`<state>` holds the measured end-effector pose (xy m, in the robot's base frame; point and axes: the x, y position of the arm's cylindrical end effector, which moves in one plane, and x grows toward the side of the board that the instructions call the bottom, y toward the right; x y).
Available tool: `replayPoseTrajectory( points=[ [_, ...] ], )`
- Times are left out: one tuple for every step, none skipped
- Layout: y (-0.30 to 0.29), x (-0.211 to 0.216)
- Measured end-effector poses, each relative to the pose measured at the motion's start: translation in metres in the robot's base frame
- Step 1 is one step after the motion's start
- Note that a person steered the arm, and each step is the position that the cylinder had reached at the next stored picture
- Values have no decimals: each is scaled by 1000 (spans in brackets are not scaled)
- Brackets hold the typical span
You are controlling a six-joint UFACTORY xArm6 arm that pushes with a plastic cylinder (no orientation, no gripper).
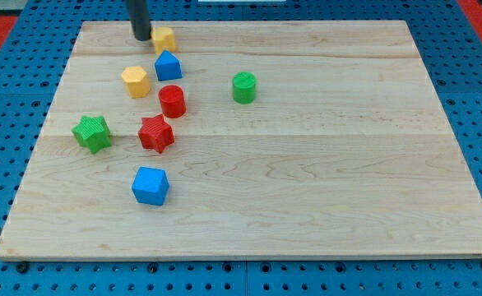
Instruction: Keep arm in between red circle and green circle
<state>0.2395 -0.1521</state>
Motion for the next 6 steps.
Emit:
replayPoseTrajectory(
  points=[
    [26,-2],
    [51,19],
    [103,24],
    [96,26],
    [82,33],
    [99,86]
  ],
)
